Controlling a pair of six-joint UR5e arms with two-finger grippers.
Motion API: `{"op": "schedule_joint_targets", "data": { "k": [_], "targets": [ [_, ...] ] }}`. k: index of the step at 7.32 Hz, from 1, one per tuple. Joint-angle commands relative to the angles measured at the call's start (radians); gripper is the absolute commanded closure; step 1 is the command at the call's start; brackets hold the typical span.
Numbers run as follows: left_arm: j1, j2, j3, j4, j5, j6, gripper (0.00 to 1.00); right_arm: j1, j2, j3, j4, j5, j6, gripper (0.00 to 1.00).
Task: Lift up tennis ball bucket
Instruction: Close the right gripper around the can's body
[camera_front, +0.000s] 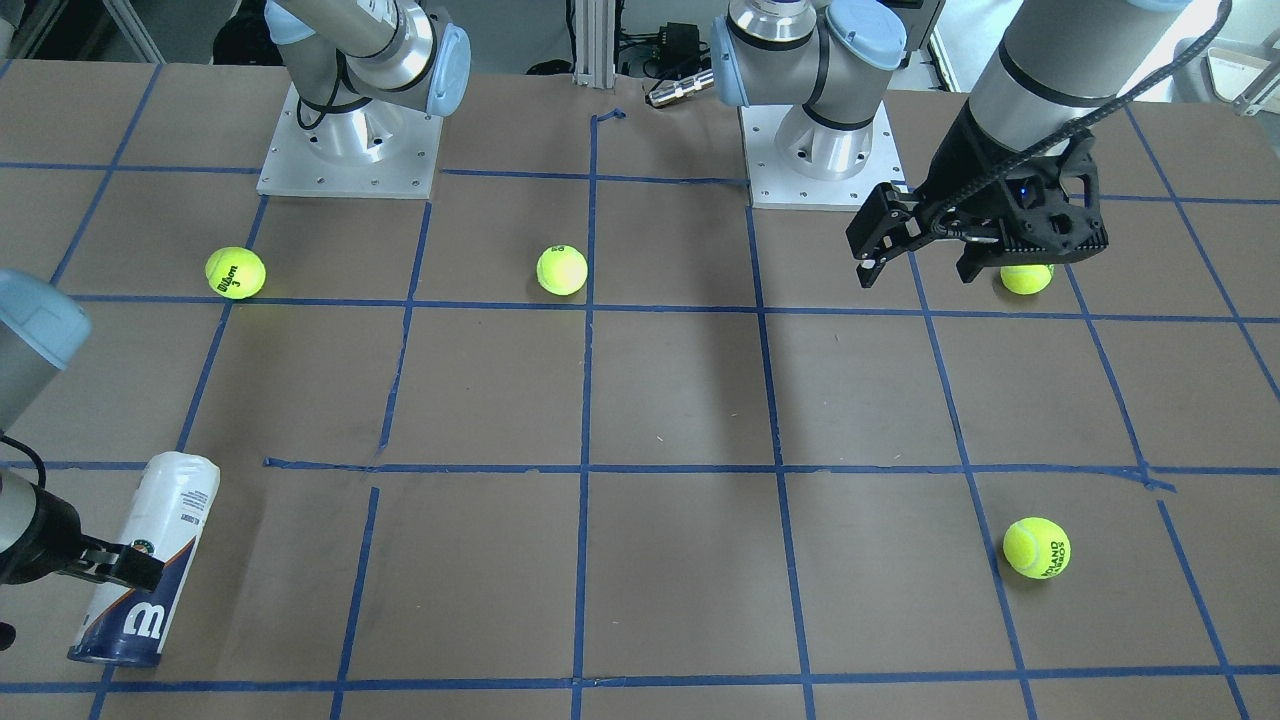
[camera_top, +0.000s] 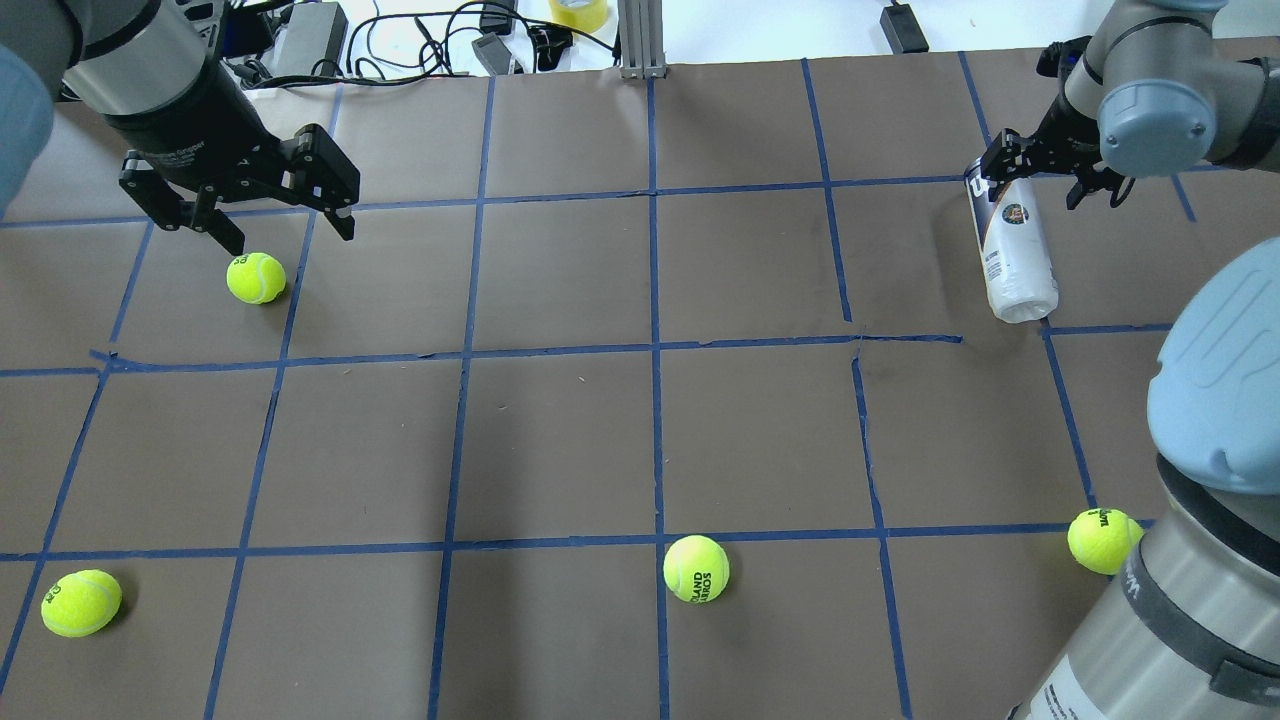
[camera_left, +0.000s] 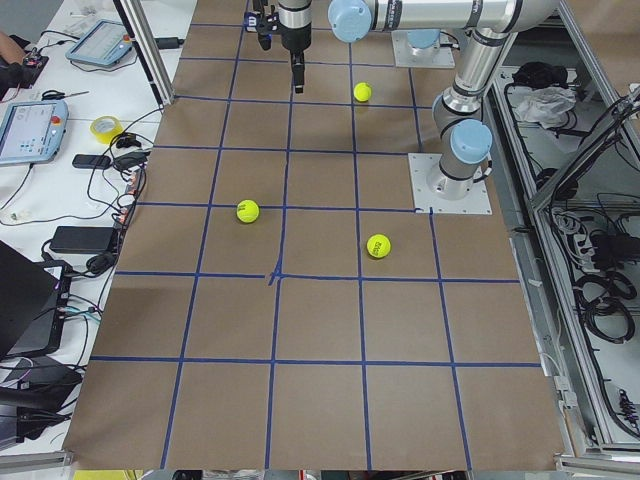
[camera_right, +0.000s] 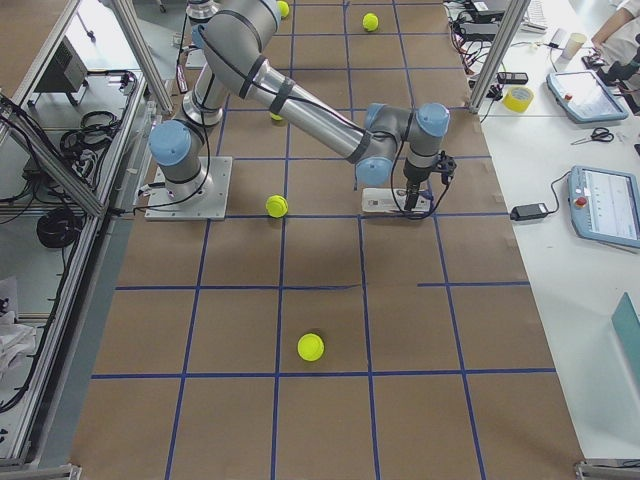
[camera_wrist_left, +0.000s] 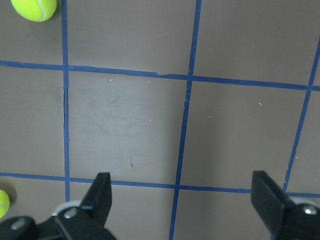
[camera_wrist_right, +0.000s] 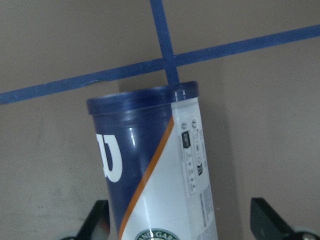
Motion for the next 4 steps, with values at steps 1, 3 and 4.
{"op": "schedule_joint_targets", "data": {
  "k": [1,3,4],
  "targets": [
    [0.001,0.000,0.000,0.000,0.000,0.000,0.00,0.003,0.025,0.004,-0.001,0.011,-0.025,0.00],
    [0.000,0.000,0.000,0.000,0.000,0.000,0.00,0.003,0.033,0.016,-0.003,0.009,-0.112,0.00],
    [0.000,0.000,0.002,0.000,0.000,0.000,0.00,0.003,0.042,0.016,-0.003,0.009,-0.117,0.00]
  ]
}}
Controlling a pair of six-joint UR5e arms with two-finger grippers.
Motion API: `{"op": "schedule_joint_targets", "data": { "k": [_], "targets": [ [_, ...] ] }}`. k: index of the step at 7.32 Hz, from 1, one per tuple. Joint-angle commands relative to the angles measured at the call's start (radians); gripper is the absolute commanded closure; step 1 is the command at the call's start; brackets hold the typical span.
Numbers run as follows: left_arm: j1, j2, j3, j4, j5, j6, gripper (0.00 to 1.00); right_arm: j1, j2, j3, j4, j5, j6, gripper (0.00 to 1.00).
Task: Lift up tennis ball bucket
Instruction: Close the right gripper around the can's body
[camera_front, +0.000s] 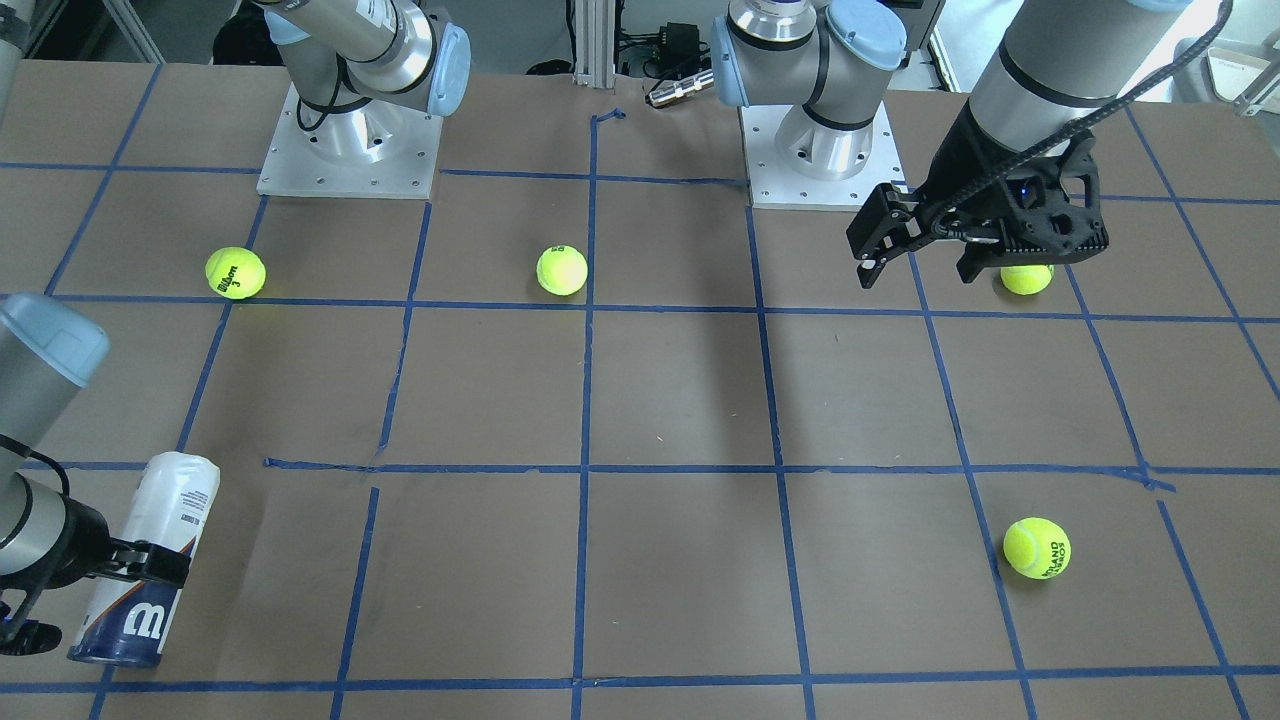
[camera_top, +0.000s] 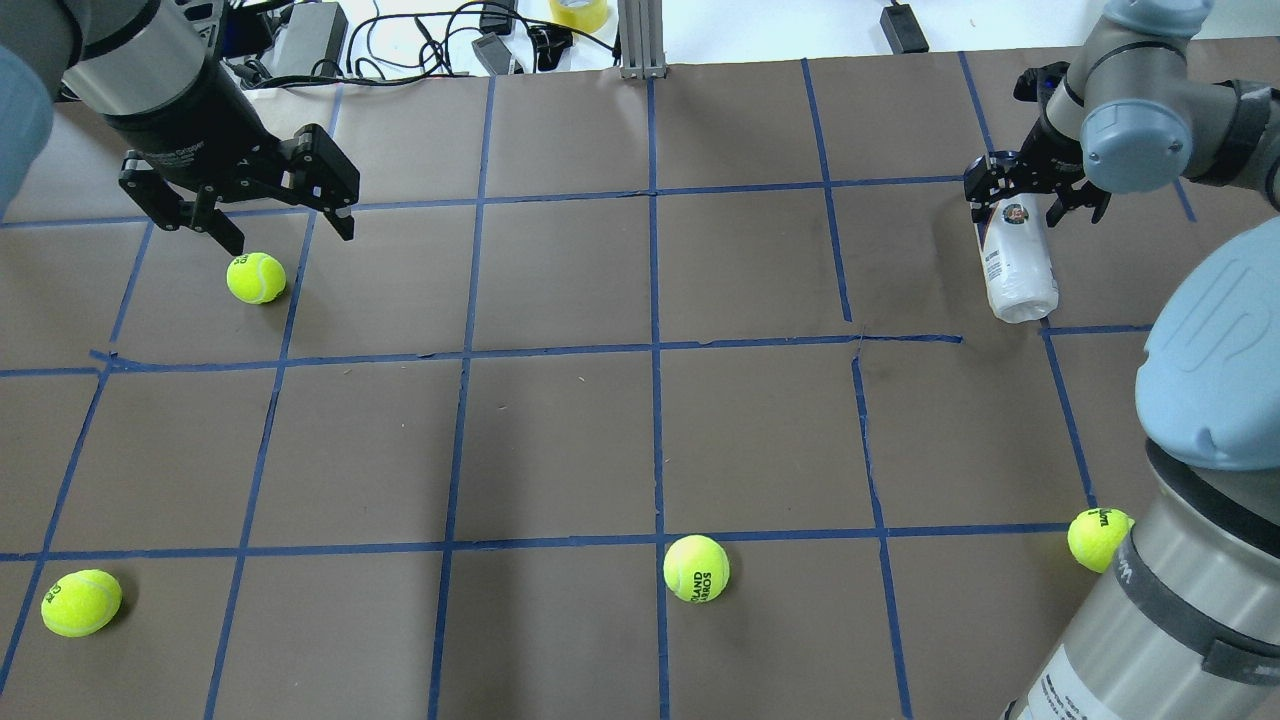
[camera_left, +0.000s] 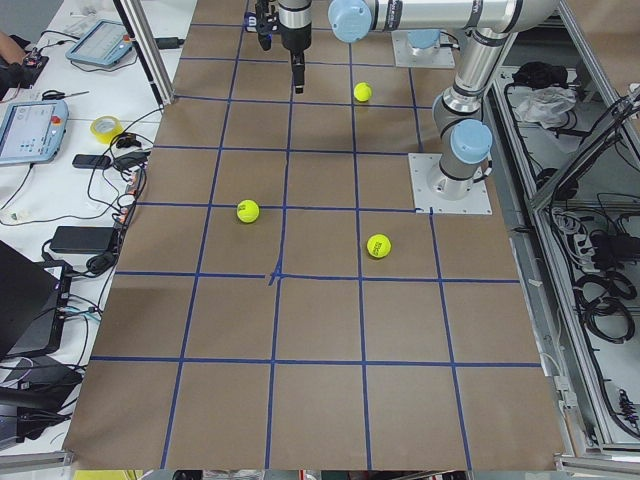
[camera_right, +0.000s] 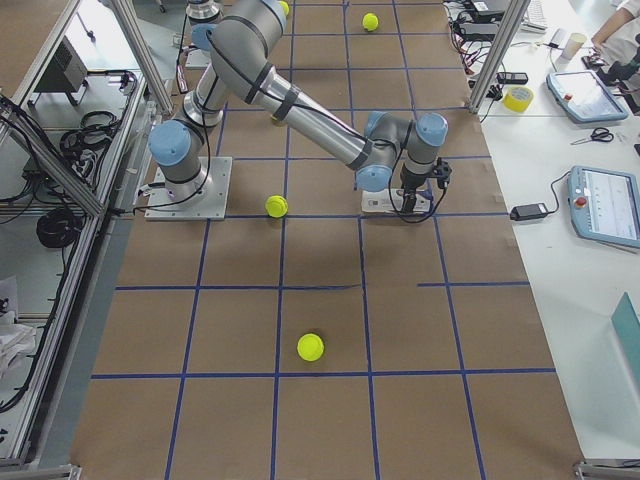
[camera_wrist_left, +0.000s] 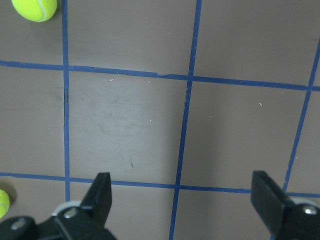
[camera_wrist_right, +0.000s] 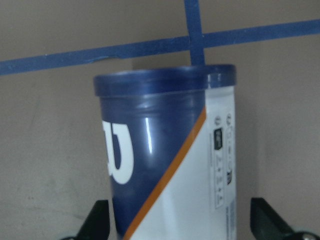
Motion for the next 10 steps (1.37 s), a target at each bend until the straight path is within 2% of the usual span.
{"op": "schedule_joint_targets", "data": {
  "k": [1,10],
  "targets": [
    [0.001,0.000,0.000,0.000,0.000,0.000,0.00,0.000,0.019,0.003,0.001,0.000,-0.040,0.00],
    [0.003,0.000,0.000,0.000,0.000,0.002,0.00,0.000,0.043,0.005,0.003,0.000,-0.034,0.00]
  ]
}}
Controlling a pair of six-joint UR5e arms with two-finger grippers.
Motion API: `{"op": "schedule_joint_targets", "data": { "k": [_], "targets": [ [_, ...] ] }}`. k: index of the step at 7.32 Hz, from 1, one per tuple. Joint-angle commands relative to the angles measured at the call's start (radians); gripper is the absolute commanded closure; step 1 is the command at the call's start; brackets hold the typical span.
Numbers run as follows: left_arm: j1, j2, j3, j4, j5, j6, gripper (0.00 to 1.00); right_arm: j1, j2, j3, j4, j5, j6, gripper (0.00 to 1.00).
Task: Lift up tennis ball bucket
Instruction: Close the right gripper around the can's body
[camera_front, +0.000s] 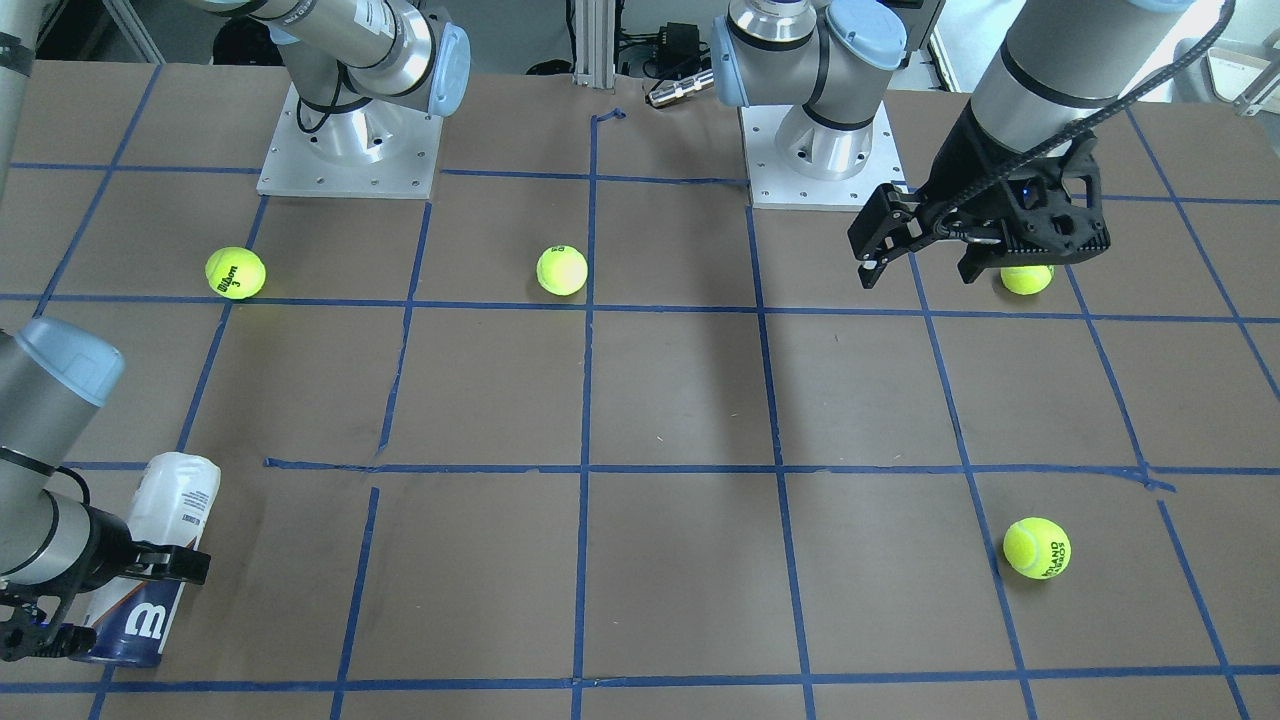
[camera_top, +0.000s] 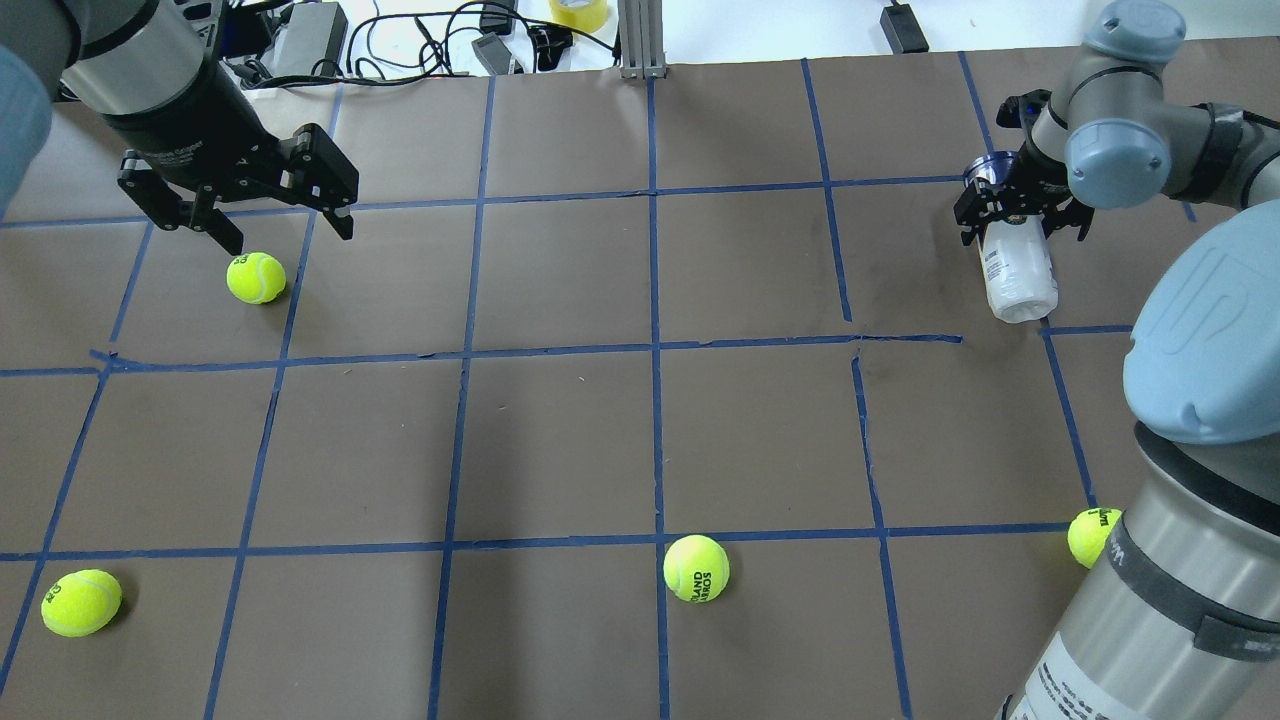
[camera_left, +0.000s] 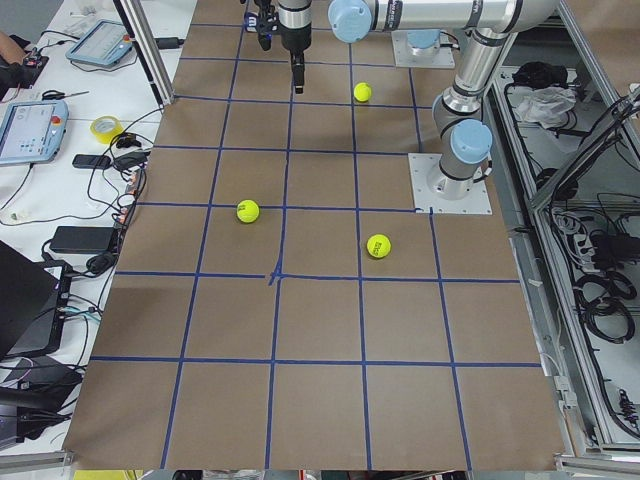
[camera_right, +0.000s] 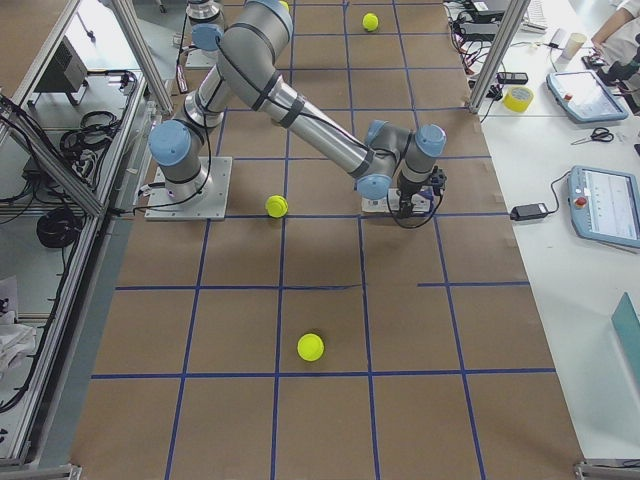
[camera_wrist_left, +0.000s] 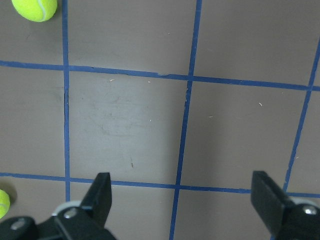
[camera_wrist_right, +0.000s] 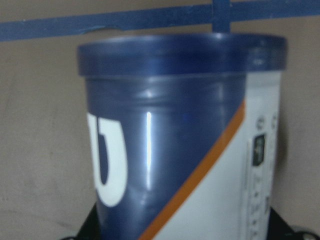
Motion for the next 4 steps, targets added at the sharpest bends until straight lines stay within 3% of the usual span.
{"op": "schedule_joint_targets", "data": {
  "k": [1,4],
  "targets": [
    [0.001,0.000,0.000,0.000,0.000,0.000,0.00,0.000,-0.001,0.000,0.001,0.000,0.002,0.00],
    [0.001,0.000,0.000,0.002,-0.002,0.000,0.00,0.000,-0.002,-0.001,0.006,0.001,-0.004,0.20]
  ]
}}
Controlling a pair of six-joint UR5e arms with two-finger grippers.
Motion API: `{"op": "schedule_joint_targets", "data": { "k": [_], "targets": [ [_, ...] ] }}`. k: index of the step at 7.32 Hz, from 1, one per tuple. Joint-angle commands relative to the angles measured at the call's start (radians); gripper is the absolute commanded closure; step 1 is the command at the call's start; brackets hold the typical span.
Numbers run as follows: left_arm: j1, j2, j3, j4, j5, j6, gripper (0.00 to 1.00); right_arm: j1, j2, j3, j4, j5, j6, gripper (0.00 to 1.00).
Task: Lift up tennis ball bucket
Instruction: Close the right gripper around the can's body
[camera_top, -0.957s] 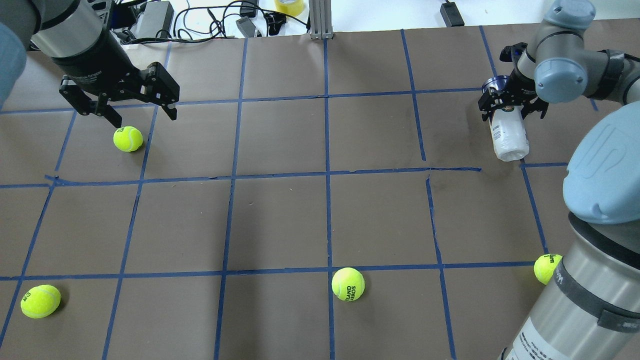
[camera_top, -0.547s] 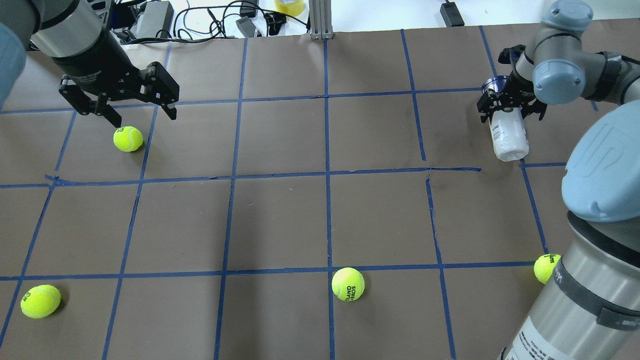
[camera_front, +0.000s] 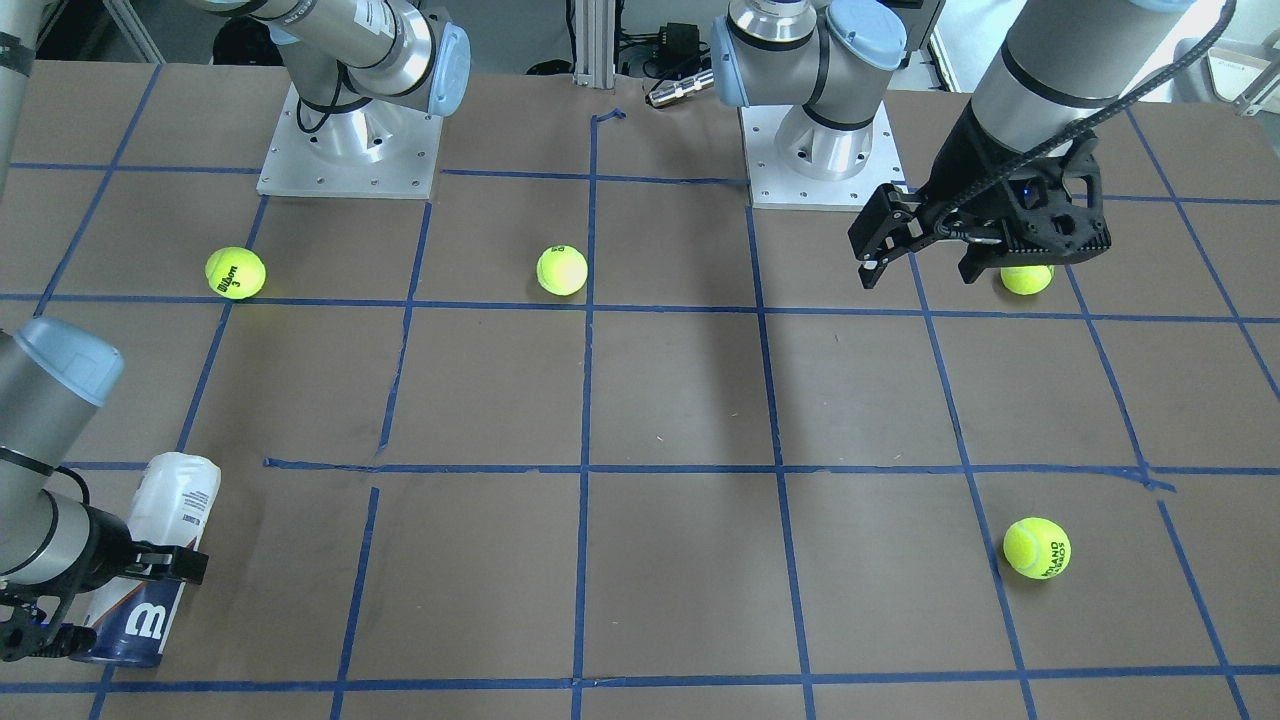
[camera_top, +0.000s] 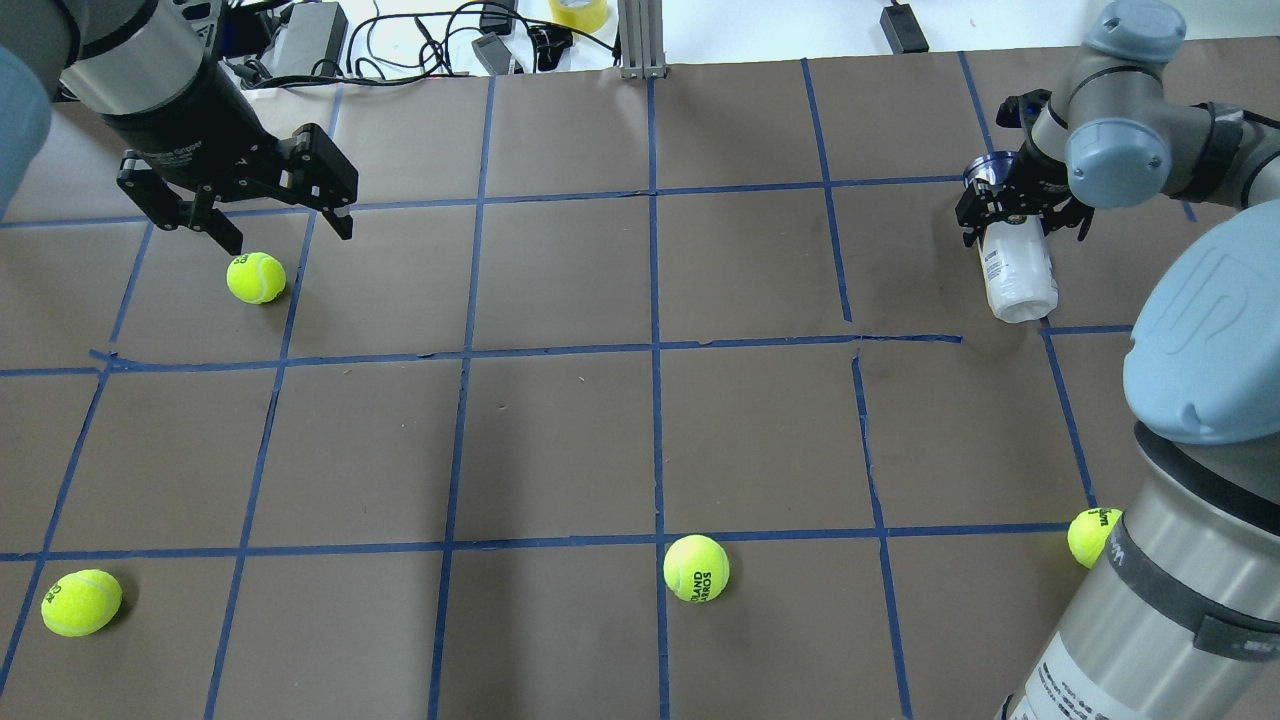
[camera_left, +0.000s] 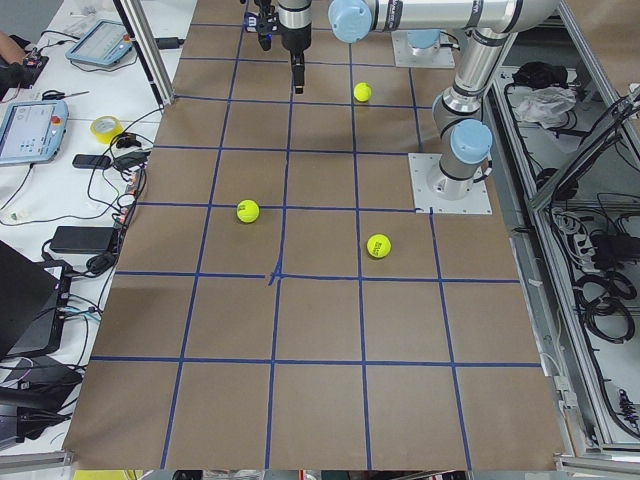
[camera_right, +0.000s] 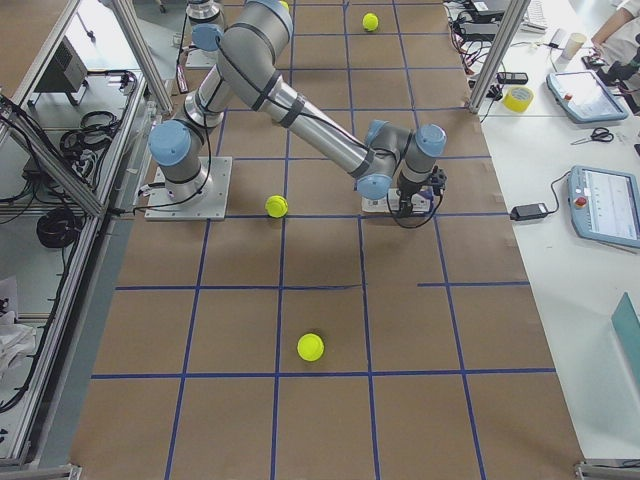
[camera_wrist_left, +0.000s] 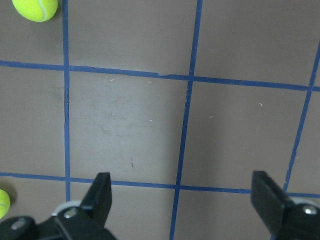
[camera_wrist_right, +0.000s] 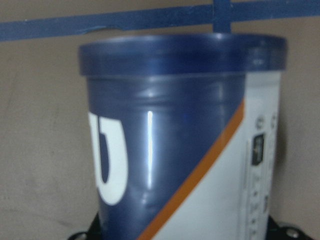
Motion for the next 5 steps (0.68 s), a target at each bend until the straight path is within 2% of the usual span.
{"op": "schedule_joint_targets", "data": {
  "k": [1,5],
  "targets": [
    [0.002,0.000,0.002,0.001,0.000,0.000,0.00,0.000,-0.006,0.000,0.003,0.000,0.001,0.21],
    [0.006,0.000,0.002,0.002,-0.001,0.000,0.00,0.053,-0.056,-0.003,0.017,0.002,-0.016,0.21]
  ]
}}
